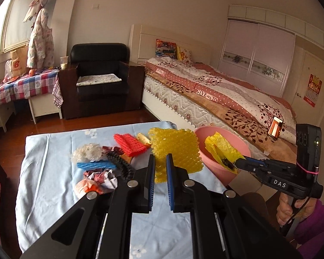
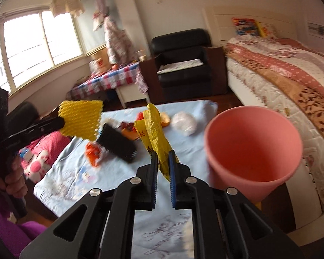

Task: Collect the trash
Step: 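Carry the yellow bag into the bucket while the left drops the yellow net in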

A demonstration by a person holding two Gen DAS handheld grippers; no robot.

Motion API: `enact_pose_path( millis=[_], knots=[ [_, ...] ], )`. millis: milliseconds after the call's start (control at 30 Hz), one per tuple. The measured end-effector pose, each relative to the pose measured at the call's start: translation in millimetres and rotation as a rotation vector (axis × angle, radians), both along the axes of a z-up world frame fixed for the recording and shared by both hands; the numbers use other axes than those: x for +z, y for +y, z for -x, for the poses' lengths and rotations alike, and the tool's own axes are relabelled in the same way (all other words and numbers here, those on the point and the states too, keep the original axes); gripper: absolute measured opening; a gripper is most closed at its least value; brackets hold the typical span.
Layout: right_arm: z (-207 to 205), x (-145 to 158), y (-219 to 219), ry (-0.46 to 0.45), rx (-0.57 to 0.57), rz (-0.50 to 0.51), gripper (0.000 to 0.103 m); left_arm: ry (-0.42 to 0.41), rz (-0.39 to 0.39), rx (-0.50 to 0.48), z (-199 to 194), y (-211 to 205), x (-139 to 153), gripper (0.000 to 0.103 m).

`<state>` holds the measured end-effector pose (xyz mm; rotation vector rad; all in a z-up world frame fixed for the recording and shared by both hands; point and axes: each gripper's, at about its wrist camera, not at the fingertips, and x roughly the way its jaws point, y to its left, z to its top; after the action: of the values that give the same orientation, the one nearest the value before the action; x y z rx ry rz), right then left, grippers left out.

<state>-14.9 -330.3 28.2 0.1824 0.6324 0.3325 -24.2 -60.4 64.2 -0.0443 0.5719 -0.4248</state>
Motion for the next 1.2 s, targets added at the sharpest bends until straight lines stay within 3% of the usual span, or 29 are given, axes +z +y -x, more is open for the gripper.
enact_pose_path(
  millis=[300,567,967,1200],
  knots=[
    [-20.5,-5.0,-63.6,0.021,-0.236,-0.035,0.01,0.026,-0.001,-0.068,-40.0,-74.9,0.6,0.009],
    [-37.5,-25.6,-87.0,0.058,-0.336,-0.061,0.01,0.036,-0.086,-0.131,-75.6,-150.2,-21.1,0.01],
    [-53.2,-53.1,-108.5,0.135,-0.41,-0.081,0.01,0.141,-0.204,-0.173,-109.5,-222.3,-79.0,0.011],
    [-63.5,-64.6,-110.1,0.159,-0.422,-0.073,0.01,0.161,-0.205,-0.178,-115.4,-231.9,-90.7,0.013]
  ],
)
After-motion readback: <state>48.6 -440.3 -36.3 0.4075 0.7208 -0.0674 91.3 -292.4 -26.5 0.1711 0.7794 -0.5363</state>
